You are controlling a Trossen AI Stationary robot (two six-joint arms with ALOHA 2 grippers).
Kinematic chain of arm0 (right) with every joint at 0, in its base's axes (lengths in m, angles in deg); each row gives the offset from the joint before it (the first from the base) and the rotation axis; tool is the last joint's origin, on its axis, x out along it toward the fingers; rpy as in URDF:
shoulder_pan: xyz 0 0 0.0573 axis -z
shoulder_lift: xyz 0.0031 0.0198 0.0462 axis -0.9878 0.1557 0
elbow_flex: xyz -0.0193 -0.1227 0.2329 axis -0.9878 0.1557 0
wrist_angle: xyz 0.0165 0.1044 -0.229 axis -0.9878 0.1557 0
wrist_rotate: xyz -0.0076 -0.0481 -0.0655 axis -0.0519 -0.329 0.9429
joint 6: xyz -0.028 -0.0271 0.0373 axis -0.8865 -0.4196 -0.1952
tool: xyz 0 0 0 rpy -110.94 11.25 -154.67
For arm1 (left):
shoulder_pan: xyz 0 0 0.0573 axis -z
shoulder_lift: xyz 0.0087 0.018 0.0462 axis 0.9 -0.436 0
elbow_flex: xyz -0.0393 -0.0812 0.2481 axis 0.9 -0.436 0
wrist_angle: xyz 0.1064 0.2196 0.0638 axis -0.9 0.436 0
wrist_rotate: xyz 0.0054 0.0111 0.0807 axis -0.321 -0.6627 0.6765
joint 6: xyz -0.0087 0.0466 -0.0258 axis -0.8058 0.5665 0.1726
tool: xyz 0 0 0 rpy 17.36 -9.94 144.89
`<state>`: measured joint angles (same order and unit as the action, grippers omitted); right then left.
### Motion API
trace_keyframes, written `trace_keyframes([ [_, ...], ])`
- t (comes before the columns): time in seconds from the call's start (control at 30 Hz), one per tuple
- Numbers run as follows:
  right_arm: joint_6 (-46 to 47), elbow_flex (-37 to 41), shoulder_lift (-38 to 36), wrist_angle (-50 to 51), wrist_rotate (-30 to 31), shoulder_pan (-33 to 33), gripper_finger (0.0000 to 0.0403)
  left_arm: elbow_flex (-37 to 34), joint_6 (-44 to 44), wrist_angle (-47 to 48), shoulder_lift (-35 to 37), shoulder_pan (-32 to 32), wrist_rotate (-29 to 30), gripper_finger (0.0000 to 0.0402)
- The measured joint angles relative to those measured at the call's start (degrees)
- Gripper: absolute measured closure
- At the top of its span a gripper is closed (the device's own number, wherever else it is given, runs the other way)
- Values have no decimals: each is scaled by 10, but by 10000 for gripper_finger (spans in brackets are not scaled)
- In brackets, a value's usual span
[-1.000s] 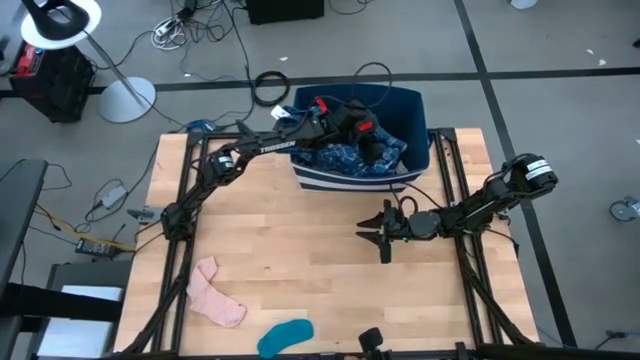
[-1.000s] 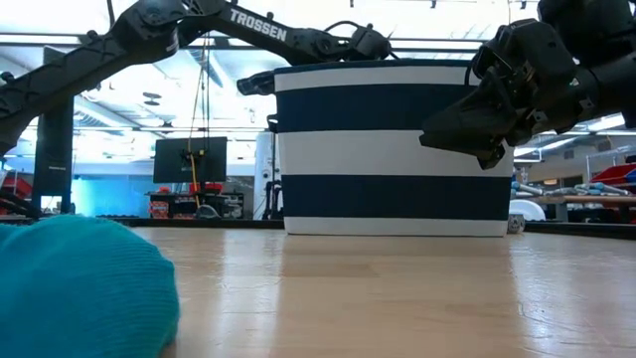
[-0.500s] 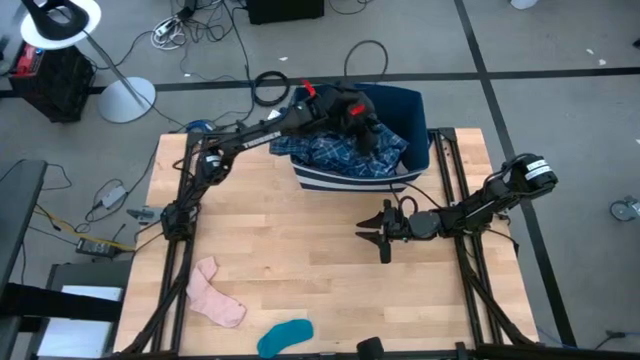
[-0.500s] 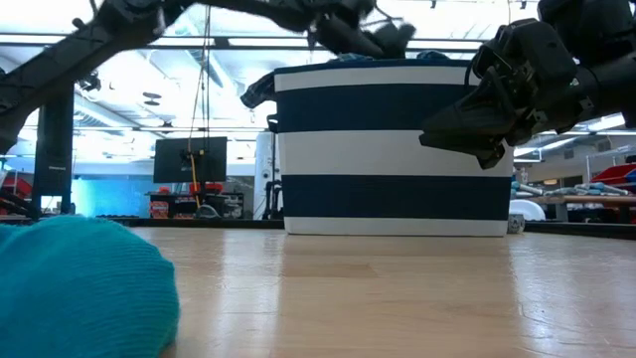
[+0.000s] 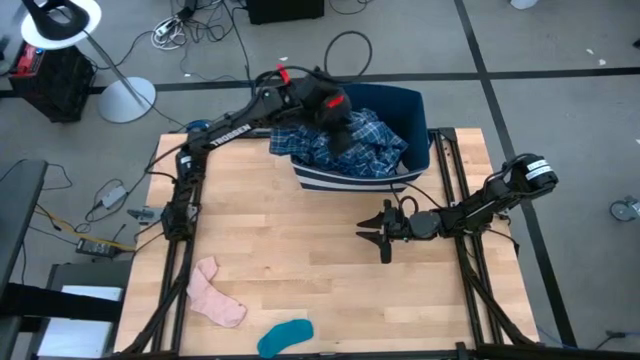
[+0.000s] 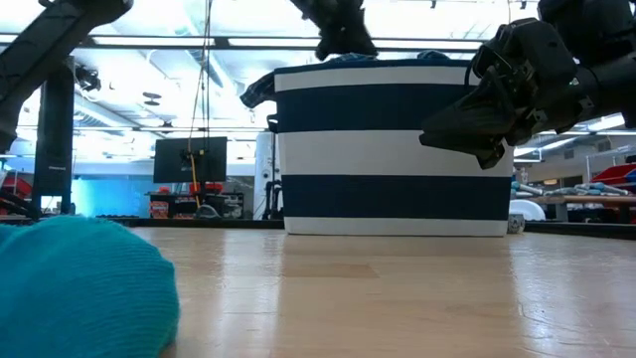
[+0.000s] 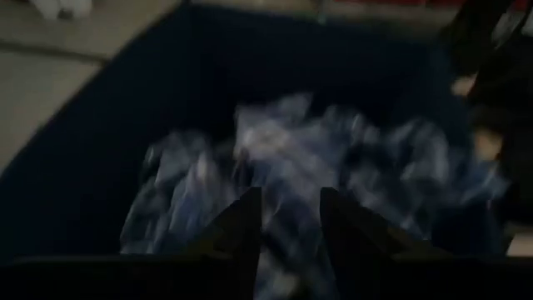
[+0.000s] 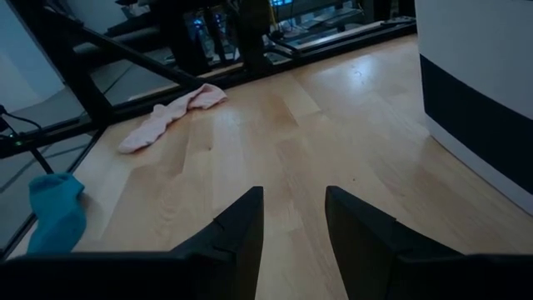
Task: Sort clothes
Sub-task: Put the blue and white shirt into the blue bin
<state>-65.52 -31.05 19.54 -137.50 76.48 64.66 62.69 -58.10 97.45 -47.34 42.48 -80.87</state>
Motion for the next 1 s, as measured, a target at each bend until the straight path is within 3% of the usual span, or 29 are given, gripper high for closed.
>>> trace_keyframes([
  [0.13, 0, 0, 0, 0, 0, 0, 270, 0, 17, 69, 5, -1, 22, 285],
  [0.33, 0, 0, 0, 0, 0, 0, 270, 0, 32, 131, 2, -2, 35, 387],
  [0.43, 0, 0, 0, 0, 0, 0, 270, -15, 30, 124, 1, -3, 44, 395],
  [0.6, 0, 0, 0, -1, 0, 0, 270, -106, 29, 64, 1, -3, 45, 399],
  [0.83, 0, 0, 0, -2, 0, 0, 270, -257, 9, -113, -1, -11, 9, 400],
  [1.0, -1, 0, 0, -4, 0, 0, 270, -317, -32, -206, 2, -21, -8, 401],
])
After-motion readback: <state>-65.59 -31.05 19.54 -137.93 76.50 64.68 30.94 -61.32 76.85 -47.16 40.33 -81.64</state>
